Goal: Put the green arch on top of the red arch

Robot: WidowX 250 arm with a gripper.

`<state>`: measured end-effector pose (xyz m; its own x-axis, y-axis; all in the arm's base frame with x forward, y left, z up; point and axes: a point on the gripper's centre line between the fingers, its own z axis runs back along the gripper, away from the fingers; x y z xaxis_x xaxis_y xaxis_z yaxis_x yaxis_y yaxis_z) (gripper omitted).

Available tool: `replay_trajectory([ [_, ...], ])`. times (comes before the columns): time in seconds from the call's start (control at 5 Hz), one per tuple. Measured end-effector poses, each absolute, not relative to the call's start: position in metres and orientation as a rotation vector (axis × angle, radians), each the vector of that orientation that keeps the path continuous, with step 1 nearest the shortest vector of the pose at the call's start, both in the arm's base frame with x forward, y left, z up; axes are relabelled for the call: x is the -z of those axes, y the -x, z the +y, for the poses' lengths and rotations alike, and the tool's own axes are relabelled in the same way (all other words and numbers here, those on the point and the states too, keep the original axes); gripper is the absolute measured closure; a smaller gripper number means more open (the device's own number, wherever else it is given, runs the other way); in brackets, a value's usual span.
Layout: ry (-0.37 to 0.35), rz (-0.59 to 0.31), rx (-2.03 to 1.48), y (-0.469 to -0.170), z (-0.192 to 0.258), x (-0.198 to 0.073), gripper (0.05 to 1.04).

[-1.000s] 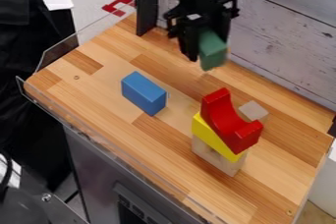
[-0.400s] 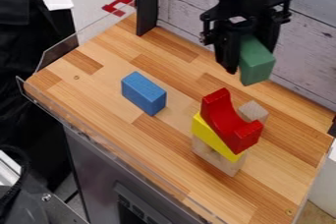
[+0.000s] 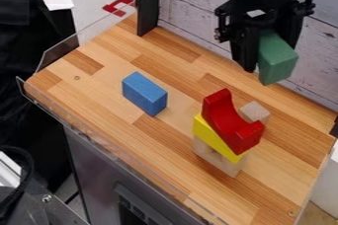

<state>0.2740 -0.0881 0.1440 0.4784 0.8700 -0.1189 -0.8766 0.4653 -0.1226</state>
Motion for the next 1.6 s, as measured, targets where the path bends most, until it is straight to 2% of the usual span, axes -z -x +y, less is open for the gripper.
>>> replay_trajectory([
  [0.6, 0.178, 0.106, -1.107, -0.253, -0.090, -0.131, 0.481],
  [1.6, 0.185, 0.133, -1.122, -0.236, -0.089, -0.127, 0.481],
])
